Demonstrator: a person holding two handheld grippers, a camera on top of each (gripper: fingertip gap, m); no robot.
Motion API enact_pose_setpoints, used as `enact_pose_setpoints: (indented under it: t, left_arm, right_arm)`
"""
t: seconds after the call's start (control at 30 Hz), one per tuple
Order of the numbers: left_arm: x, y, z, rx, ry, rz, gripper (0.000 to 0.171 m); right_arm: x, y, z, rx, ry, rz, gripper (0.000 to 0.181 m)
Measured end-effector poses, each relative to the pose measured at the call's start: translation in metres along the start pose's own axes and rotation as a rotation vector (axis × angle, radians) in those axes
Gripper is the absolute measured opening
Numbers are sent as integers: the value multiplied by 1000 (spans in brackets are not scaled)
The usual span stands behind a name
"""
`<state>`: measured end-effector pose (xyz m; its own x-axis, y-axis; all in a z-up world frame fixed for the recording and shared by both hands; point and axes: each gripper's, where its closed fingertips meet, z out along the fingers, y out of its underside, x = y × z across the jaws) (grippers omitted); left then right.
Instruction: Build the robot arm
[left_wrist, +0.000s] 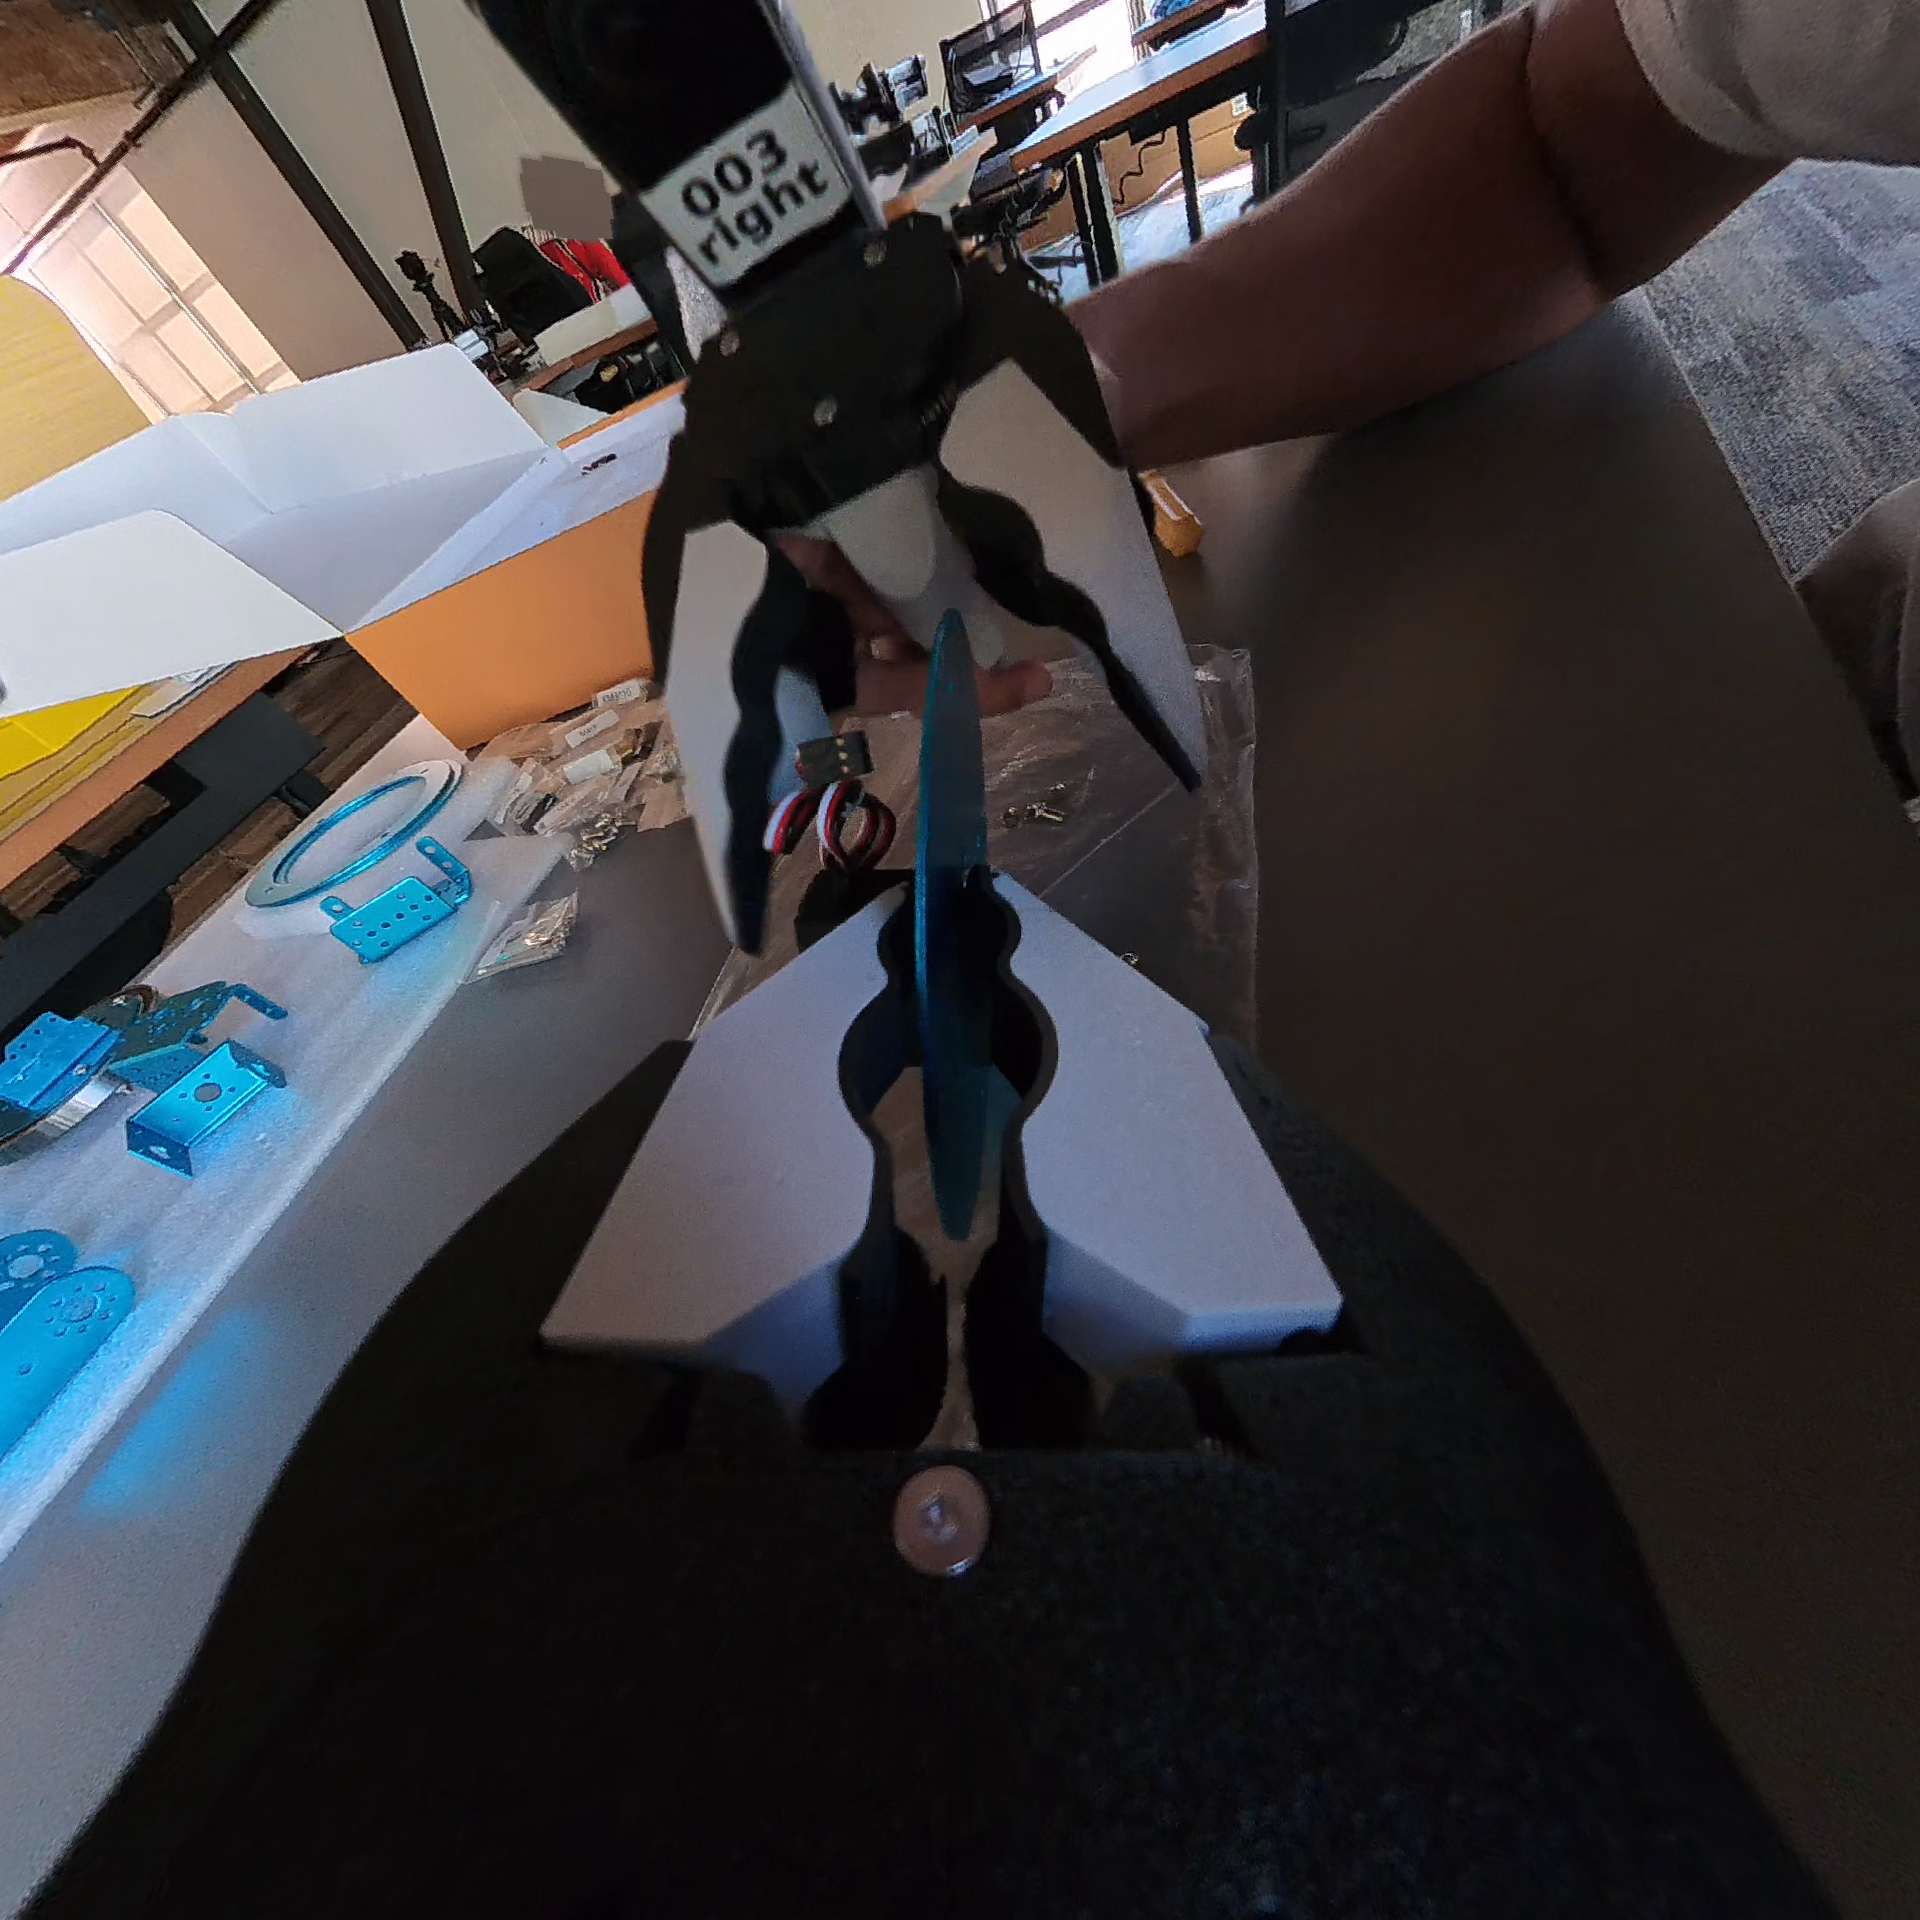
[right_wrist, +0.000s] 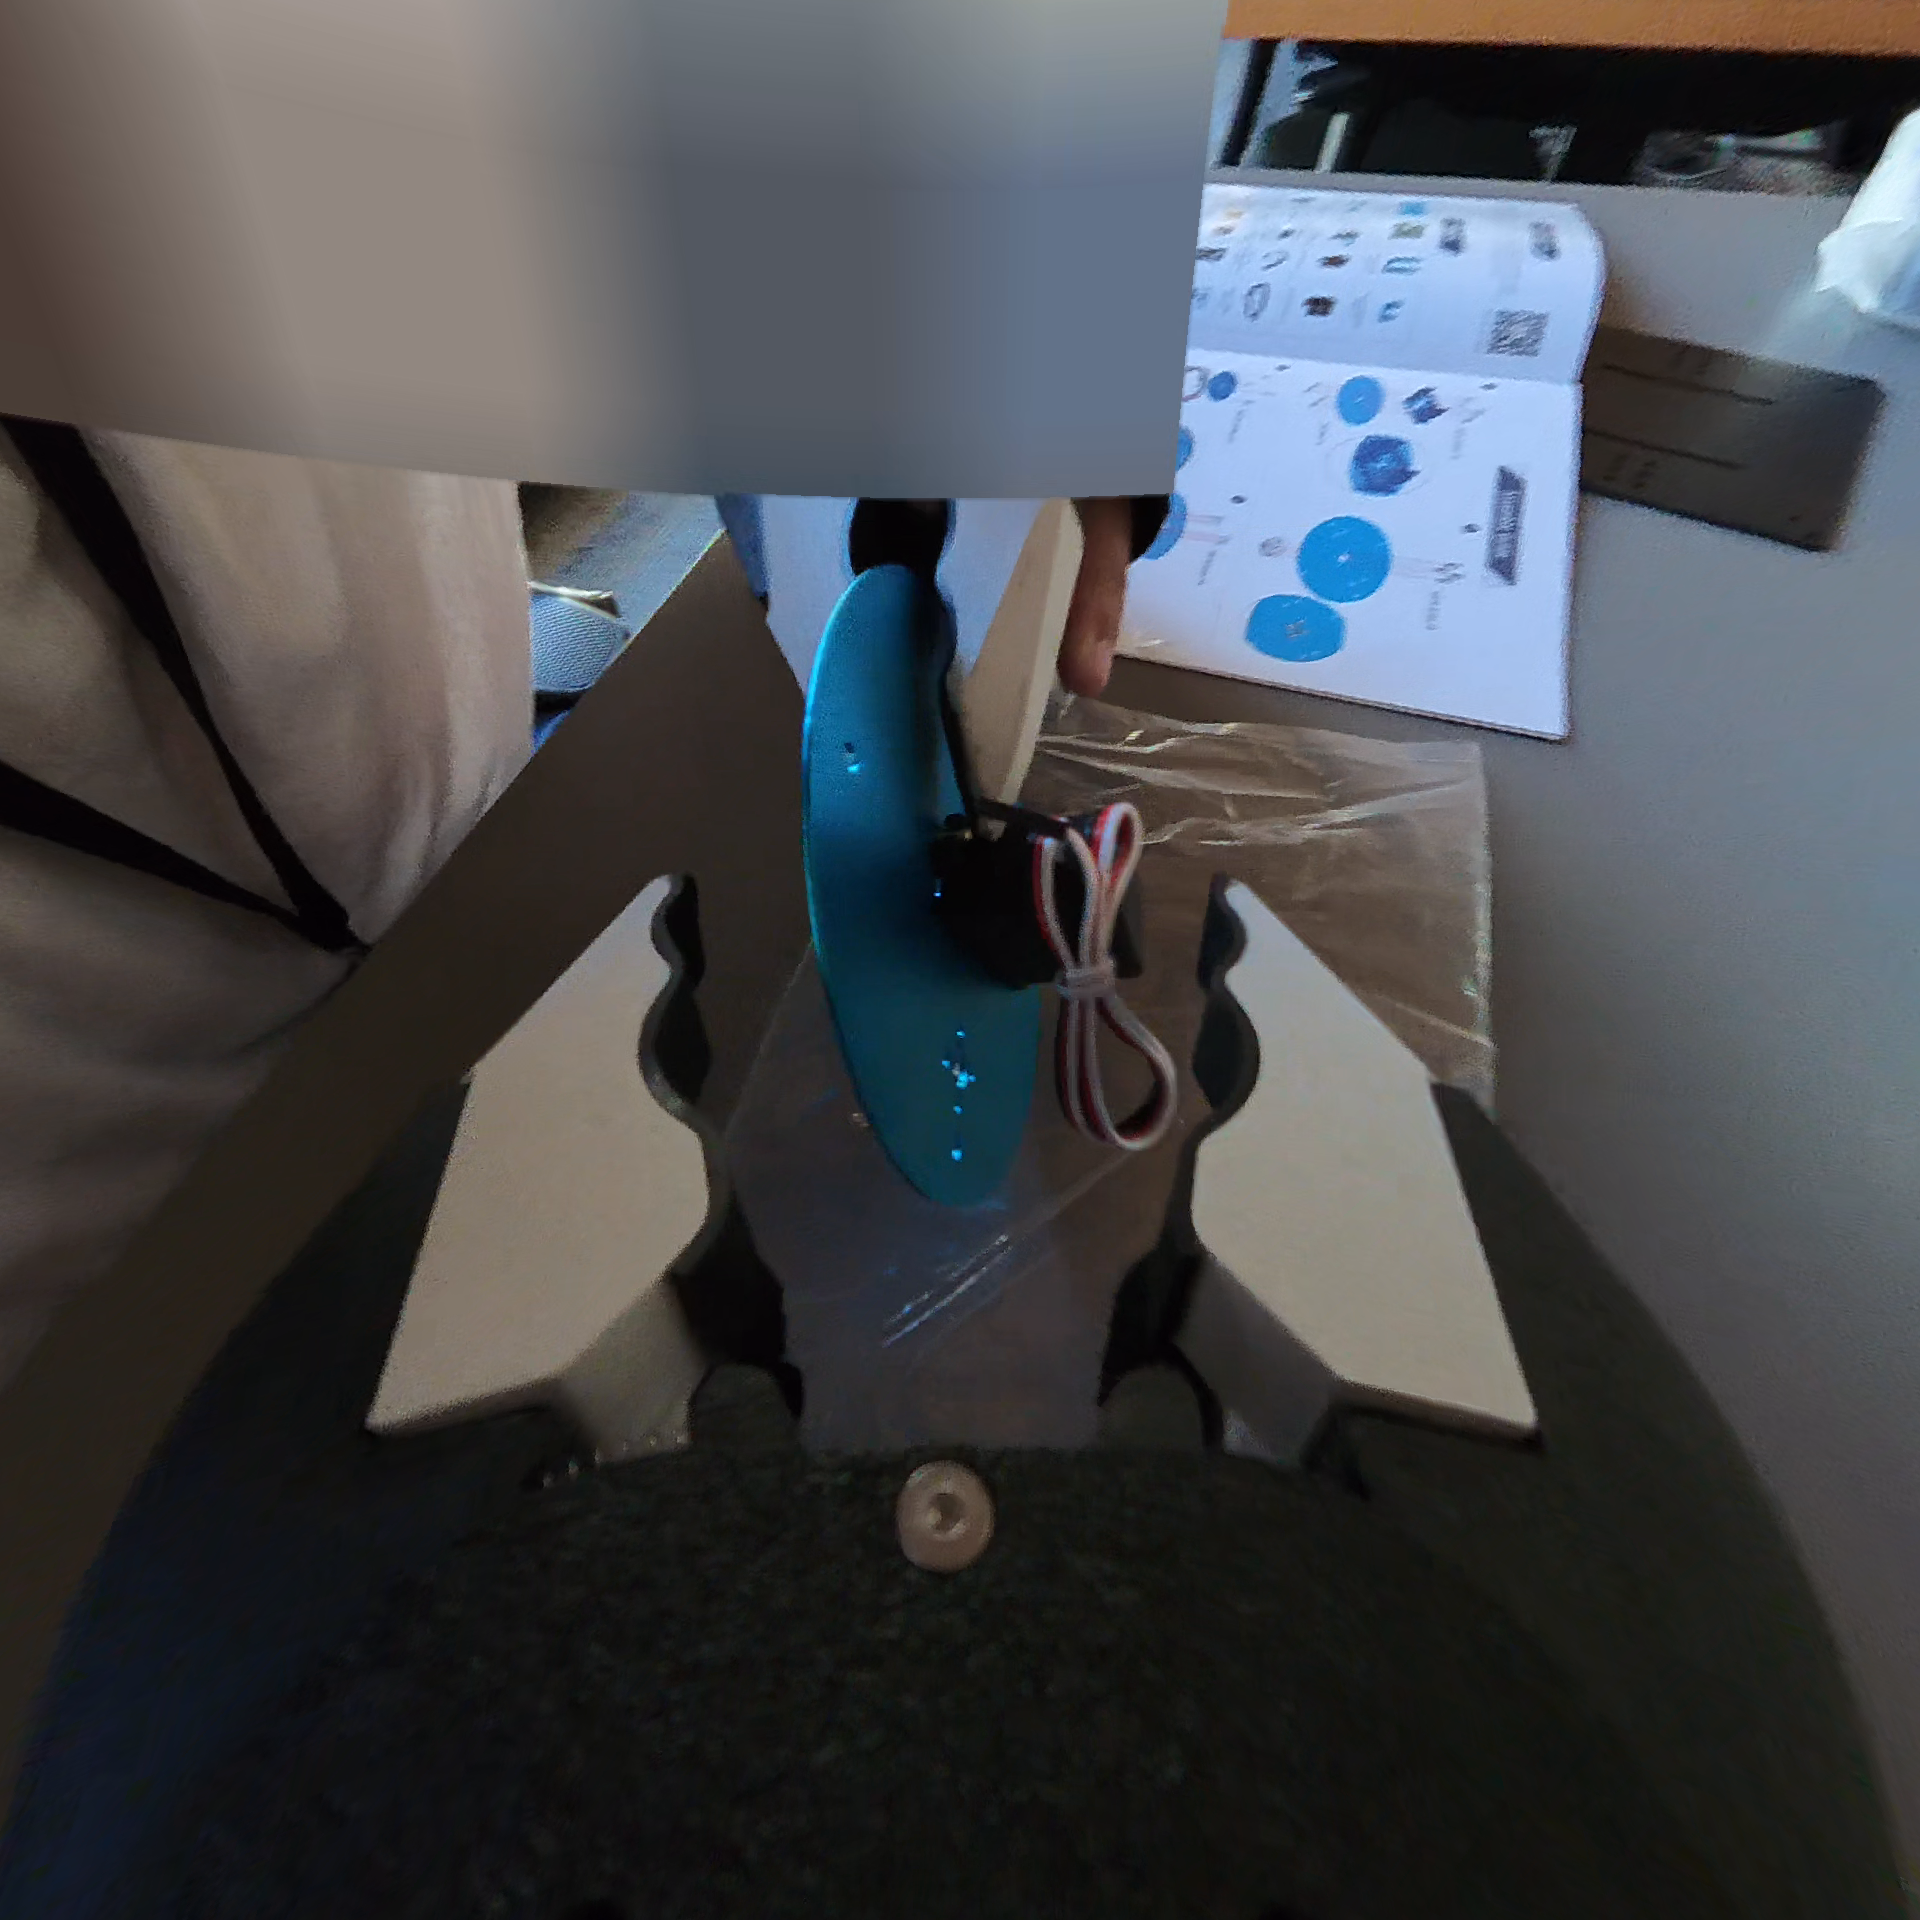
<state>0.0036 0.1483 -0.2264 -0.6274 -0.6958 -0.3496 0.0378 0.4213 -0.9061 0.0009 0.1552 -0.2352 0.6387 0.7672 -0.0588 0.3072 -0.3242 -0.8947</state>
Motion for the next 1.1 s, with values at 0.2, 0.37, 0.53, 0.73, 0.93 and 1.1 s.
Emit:
enact_pose_setpoints:
  t: [0.2,0.37,0.53,0.73,0.93,1.1]
  left_arm:
    - [-8,0,0,6,-50,-9,25]
    - [-14,1,0,11,-67,-57,41]
    - [-10,2,1,23,-18,-89,37]
    - [-11,2,2,22,-7,-105,35]
    - [-11,4,3,5,-9,-128,41]
    - [-7,6,4,-14,9,-126,42]
  right_arm:
    - [1,2,5,-5,7,-17,65]
    - [0,2,6,-3,12,-28,66]
    - [-2,0,6,25,-11,1,69]
    - [-2,0,6,36,-15,1,71]
    - [-3,0,5,41,-22,2,72]
    - [-4,1,5,33,-14,-14,66]
